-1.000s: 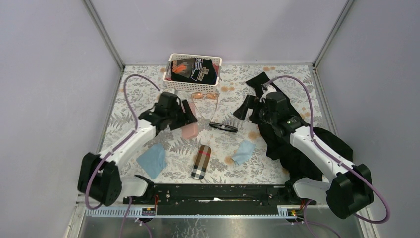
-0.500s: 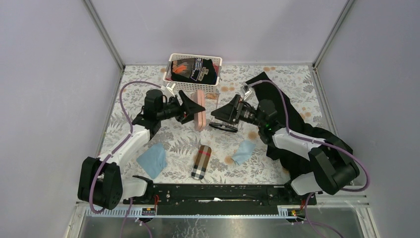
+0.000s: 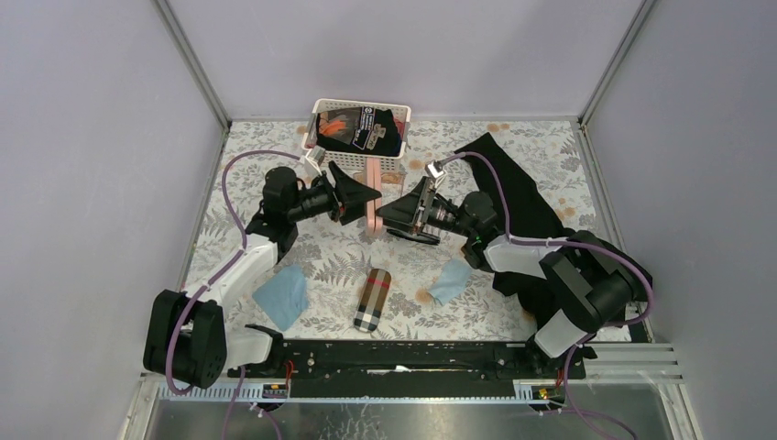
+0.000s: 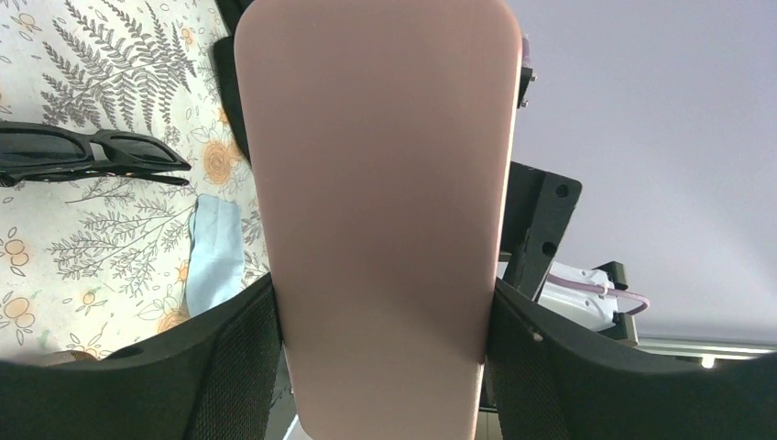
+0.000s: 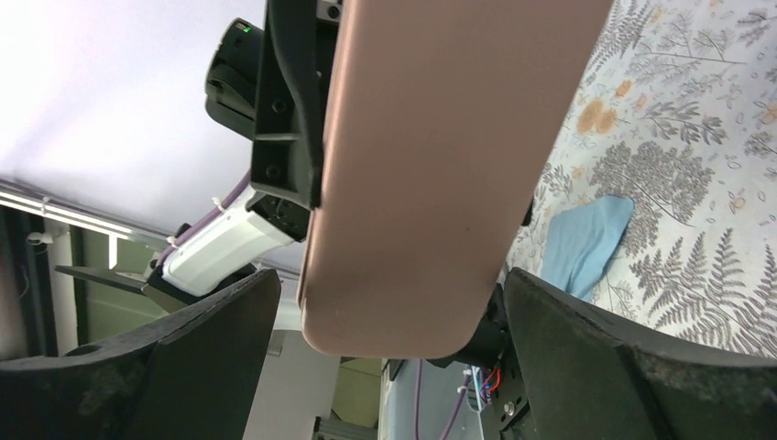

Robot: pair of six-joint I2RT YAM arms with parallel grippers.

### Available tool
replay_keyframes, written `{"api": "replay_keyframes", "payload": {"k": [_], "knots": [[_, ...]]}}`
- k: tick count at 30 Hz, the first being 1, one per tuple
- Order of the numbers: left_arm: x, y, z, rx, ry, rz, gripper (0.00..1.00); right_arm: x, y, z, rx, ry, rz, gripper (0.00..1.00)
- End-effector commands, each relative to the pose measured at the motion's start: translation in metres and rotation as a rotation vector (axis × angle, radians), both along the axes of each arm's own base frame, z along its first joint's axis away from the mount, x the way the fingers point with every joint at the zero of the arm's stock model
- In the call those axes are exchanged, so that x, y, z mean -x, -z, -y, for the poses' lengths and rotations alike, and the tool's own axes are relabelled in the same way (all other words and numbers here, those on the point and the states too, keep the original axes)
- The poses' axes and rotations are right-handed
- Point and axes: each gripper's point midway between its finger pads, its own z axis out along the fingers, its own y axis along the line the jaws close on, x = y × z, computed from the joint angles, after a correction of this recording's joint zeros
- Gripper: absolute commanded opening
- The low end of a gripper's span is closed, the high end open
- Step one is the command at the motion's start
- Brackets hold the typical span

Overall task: Organize the sunglasses
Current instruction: Pick up the sunglasses case from the center of the board, then open the sunglasses case.

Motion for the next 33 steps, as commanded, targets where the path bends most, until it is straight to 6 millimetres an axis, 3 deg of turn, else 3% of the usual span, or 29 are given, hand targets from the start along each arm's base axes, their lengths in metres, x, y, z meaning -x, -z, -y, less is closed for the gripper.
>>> {"api": "replay_keyframes", "payload": {"k": [1, 5, 8, 13, 20, 27, 33], "knots": [[0.005, -0.023, 0.0, 0.055, 0.017, 0.084, 0.0, 0.002, -0.035, -0.004, -0.123, -0.028, 0.068, 1.0], [0.004, -0.02, -0.001, 0.047, 0.008, 0.079, 0.0, 0.004, -0.039, -0.01, -0.175, -0.061, 0.038, 0.99], [0.003, -0.021, 0.0, 0.049, 0.006, 0.079, 0.0, 0.003, -0.037, -0.014, -0.198, -0.07, 0.017, 0.91], [0.004, -0.022, -0.001, 0.049, 0.004, 0.086, 0.0, -0.001, -0.03, -0.015, -0.219, -0.068, -0.035, 0.7], [0.008, -0.025, 0.0, 0.028, 0.051, 0.13, 0.0, -0.006, -0.019, -0.008, -0.302, -0.056, -0.159, 0.29], [0.014, -0.037, -0.007, 0.017, 0.079, 0.232, 0.0, -0.009, -0.013, -0.003, -0.324, -0.029, -0.275, 0.0], [0.02, -0.045, -0.015, 0.009, 0.11, 0.305, 0.0, -0.014, -0.009, 0.003, -0.357, -0.002, -0.384, 0.0]]}}
